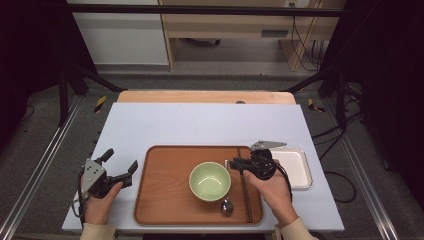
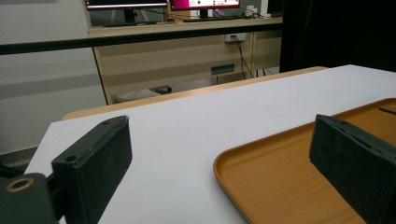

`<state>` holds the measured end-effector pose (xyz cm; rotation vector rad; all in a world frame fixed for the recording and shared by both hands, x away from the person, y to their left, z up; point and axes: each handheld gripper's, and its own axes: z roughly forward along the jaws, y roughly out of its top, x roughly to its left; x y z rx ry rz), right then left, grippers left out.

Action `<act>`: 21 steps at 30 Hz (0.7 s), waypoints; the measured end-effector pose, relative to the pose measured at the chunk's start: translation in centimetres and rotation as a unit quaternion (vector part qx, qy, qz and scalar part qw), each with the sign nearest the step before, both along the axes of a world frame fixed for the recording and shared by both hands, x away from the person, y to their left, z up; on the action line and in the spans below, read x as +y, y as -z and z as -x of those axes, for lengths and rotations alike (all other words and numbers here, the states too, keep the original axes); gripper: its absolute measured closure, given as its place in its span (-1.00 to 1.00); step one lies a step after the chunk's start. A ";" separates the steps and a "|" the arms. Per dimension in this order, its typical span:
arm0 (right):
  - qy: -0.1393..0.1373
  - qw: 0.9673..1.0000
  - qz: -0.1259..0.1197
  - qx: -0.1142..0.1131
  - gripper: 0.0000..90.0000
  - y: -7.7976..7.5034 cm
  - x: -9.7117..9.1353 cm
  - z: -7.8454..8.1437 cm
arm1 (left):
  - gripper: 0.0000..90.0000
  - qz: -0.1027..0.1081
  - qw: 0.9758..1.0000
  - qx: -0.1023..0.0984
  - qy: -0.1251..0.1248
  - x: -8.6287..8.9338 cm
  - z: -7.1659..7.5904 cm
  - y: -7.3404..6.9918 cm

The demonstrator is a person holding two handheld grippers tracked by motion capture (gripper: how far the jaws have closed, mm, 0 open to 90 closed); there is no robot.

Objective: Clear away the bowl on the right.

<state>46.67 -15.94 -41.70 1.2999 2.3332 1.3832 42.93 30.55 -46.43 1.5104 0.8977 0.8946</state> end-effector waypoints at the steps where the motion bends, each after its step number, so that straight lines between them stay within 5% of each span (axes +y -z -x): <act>1: 0.003 1.000 -0.001 -0.004 0.59 -0.1 -0.3 0.0 | -0.88 0.000 1.000 0.000 0.000 0.0 0.0 0.0; 14: 0.089 0.994 0.016 -0.056 0.12 -0.6 -5.1 -0.2 | -0.88 -0.001 1.000 -0.001 0.001 0.0 0.0 0.0; 21: 0.151 0.984 0.046 -0.087 -0.34 -0.7 -7.2 -0.4 | -0.88 -0.001 1.000 -0.002 0.000 0.0 0.0 0.0</act>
